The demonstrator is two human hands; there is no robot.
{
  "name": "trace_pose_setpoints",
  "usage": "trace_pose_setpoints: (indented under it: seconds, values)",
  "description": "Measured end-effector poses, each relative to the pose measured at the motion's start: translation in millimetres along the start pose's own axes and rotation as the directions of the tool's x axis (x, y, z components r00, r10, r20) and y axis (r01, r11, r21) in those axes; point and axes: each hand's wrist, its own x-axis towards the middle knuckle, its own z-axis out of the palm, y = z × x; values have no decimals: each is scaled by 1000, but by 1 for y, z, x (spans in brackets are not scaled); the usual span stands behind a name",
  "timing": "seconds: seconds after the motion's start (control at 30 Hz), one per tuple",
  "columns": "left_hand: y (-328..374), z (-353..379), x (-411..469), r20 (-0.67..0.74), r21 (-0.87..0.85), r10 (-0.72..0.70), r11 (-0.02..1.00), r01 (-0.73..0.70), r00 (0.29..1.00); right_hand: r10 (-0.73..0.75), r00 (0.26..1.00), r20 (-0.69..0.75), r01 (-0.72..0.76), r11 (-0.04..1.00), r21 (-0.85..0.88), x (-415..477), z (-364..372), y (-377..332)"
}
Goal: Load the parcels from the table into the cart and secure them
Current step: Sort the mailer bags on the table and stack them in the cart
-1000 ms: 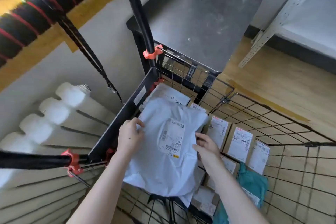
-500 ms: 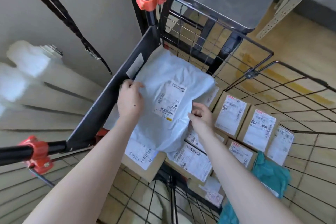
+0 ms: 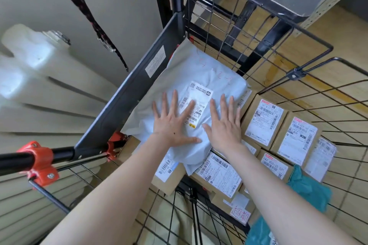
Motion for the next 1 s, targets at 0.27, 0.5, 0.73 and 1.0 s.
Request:
trace_pose_setpoints:
  seconds: [0.27,0.5,0.73,1.0]
  values:
    - [0,4,-1,1,65,-41,997,41,999,28,979,200,-19,999,-46,5,-4,8]
    - [18,-38,-34,119,-106,-173,977,186,978,-18,987,159,10,999,51,-16,-42,-3]
    - [44,-119,-112,-32,-452,-157,883,126,987,30,992,121,-78,905,418,-80,-126,-17]
    - [89,-215,-227,-328,-667,-263,745,-25,907,-50,996,-69,80,841,536,-177,-242,-35]
